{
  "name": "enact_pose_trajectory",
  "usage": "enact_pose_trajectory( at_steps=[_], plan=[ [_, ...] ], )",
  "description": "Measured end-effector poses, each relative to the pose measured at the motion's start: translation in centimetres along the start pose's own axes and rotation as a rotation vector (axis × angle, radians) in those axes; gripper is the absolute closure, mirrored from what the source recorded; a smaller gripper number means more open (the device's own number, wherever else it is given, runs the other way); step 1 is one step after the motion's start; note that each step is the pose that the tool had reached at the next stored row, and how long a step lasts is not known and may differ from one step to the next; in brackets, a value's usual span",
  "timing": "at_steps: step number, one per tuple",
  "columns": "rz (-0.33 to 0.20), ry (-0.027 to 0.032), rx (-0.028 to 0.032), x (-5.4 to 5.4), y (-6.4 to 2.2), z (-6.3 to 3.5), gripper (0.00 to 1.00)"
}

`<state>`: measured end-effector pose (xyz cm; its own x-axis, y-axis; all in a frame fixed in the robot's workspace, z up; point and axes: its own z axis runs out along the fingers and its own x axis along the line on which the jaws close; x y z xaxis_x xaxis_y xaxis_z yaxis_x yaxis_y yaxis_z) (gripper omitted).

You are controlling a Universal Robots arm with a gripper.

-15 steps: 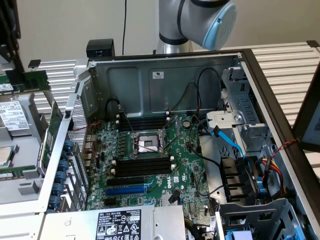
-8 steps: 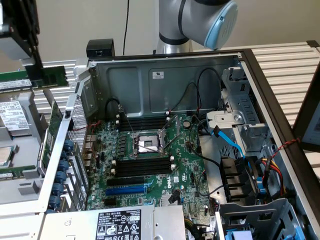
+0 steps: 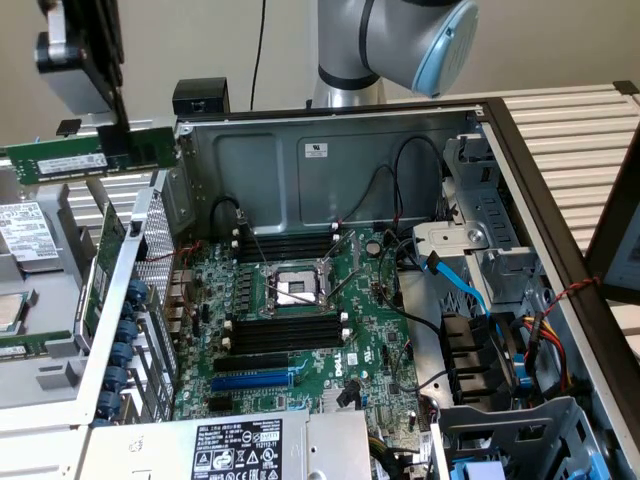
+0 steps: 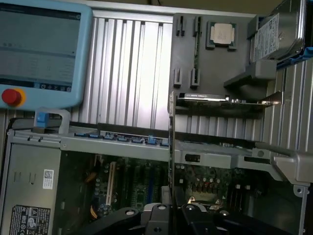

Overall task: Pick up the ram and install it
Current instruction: 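Pick up the ram and move it above insertion slot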

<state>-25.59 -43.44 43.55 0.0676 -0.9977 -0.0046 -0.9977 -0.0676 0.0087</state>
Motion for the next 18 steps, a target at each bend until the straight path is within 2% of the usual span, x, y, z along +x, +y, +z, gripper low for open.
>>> enact_pose_trajectory(
  at_steps=[18],
  plan=[
    [-0.001,-0.0003,-0.0015,0.2,-8.18,0.15,0.86]
  ],
)
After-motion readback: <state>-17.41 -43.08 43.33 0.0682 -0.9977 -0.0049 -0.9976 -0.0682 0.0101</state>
